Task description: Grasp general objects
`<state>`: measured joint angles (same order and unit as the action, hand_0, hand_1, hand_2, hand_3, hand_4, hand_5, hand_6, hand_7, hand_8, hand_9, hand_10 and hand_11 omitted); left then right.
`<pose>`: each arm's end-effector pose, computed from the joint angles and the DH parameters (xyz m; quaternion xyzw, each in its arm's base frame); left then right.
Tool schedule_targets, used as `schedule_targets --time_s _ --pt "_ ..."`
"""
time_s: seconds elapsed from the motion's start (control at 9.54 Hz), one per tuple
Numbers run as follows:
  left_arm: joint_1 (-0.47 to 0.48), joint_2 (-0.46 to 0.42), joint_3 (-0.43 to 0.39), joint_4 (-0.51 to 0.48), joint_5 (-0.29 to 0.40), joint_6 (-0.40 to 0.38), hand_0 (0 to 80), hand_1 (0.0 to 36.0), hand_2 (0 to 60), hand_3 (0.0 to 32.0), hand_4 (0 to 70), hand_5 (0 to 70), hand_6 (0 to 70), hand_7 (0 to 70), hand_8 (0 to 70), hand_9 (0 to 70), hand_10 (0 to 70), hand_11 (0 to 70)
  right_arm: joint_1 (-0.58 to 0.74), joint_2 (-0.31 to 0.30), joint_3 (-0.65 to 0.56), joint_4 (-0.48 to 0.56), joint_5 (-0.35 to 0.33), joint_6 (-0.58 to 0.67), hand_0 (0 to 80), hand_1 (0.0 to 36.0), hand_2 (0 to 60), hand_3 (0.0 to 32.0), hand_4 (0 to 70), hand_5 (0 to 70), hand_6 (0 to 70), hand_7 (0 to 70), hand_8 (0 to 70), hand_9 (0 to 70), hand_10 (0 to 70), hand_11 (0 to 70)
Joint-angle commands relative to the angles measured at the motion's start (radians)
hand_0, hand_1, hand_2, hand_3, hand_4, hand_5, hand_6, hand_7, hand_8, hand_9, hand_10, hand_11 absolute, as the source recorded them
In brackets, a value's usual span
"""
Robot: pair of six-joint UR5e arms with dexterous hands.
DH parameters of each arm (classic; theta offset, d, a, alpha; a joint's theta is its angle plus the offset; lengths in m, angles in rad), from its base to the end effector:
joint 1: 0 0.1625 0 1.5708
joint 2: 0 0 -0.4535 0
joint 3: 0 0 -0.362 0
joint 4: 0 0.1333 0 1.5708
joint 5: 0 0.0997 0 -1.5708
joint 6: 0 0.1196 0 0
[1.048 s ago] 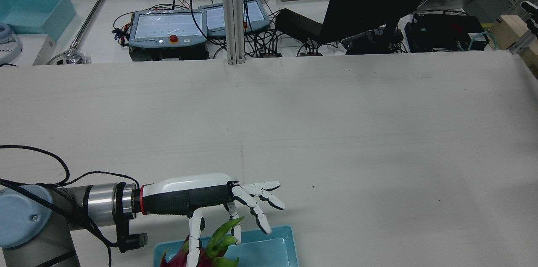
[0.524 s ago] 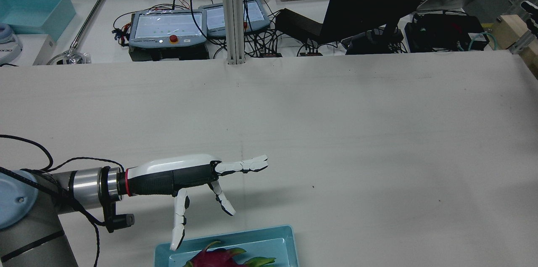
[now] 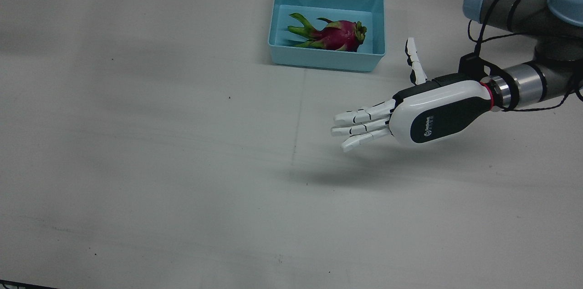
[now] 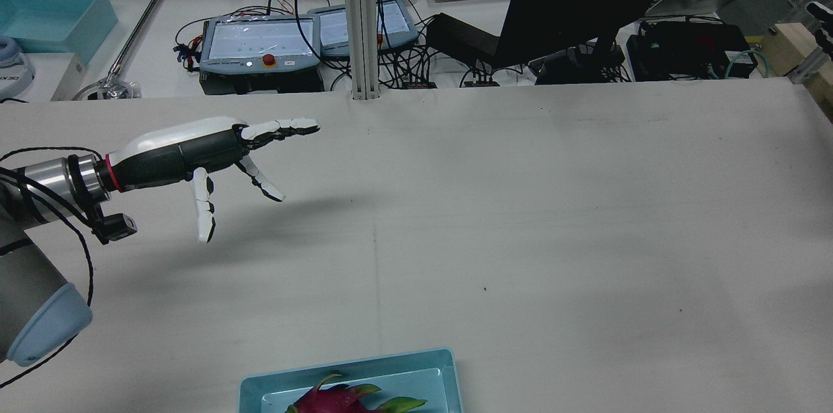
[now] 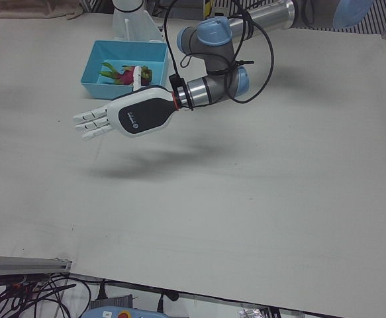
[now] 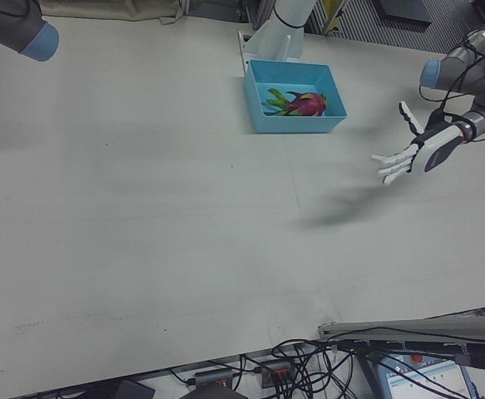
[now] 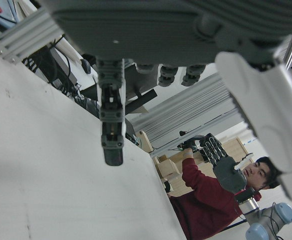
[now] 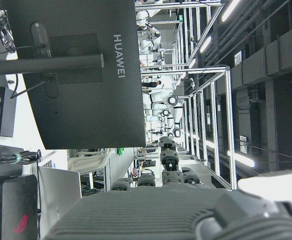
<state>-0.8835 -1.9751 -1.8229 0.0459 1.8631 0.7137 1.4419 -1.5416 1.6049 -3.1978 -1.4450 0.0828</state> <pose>0.3145 -0.5390 0.3746 -0.0557 0.8783 -0.2661 0.3933 0.0836 -0.5088 0.6918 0.0308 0.7089 -0.7040 0.0284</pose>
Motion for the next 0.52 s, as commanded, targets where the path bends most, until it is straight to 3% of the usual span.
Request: schedule_targets --time_s 0.0,0.42 --pt "-0.174 -0.001 0.028 -0.023 -0.001 0.001 51.6 18.1 0.0 0.0 2.8 11.6 0.0 9.3 0.0 0.4 0.0 0.0 0.0 0.0 0.0 0.001 0.0 0.0 0.0 0.0 0.0 0.0 0.0 0.0 0.0 0.0 0.0 0.0 0.0 0.0" --pt "-0.348 0.005 0.14 -0.104 -0.016 -0.002 50.7 17.6 0.0 0.0 0.0 9.2 0.0 7.5 0.0 0.1 0.0 0.0 0.0 0.0 0.0 0.001 0.0 0.0 0.0 0.0 0.0 0.0 0.0 0.0 0.0 0.0 0.0 0.0 0.0 0.0"
